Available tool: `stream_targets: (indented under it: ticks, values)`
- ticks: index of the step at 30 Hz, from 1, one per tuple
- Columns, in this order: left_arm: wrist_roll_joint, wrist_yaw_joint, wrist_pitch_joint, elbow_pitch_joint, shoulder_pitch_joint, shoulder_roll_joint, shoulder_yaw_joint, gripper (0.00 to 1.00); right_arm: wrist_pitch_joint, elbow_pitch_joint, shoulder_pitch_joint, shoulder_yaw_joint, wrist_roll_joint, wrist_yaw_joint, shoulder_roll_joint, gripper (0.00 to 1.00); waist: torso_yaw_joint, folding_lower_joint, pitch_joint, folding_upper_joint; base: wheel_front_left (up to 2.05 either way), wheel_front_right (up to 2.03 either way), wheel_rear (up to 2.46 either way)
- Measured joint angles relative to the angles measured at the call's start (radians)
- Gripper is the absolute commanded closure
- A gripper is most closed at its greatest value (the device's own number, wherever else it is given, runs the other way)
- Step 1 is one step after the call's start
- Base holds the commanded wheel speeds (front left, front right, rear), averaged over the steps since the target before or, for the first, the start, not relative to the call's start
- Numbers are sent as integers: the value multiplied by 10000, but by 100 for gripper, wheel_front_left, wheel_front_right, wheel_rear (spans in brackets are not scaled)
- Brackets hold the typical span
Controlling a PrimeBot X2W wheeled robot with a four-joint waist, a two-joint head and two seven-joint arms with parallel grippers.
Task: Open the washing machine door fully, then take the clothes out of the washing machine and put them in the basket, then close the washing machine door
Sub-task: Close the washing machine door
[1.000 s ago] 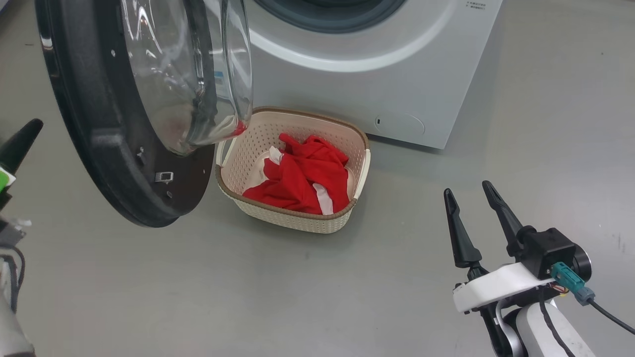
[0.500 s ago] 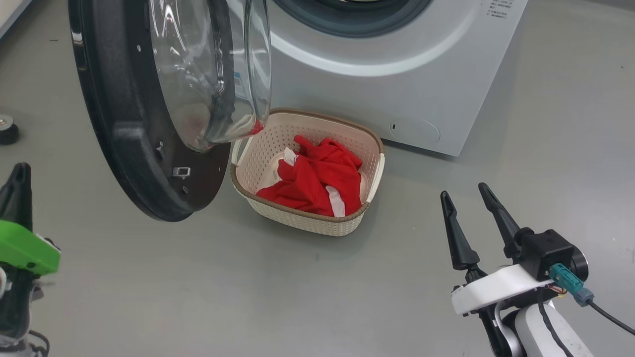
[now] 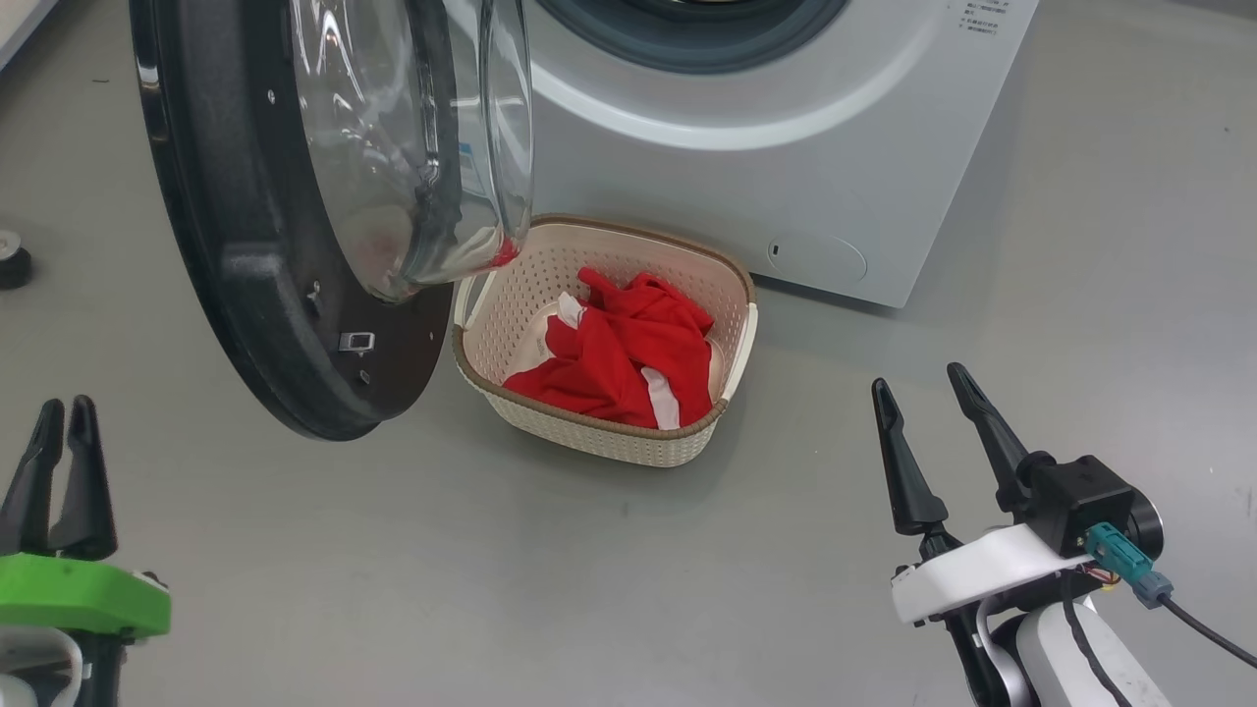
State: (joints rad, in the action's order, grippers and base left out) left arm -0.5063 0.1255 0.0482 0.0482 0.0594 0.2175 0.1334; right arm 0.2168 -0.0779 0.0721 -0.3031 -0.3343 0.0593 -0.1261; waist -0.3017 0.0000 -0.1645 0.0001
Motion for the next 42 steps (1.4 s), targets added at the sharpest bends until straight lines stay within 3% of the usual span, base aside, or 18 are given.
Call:
stream_targets:
  ticks: [16,42]
  values:
    - [67,0,1459,1001,-216,98,-454,0,17,-59,1,-12,-2,0,0,0,98,0,-2,0,0,0,0]
    - [146,0,1833,1710,-184,270,-823,0,59,-146,1,-65,-6,2,6,0,60,0,66,0,0,0,0]
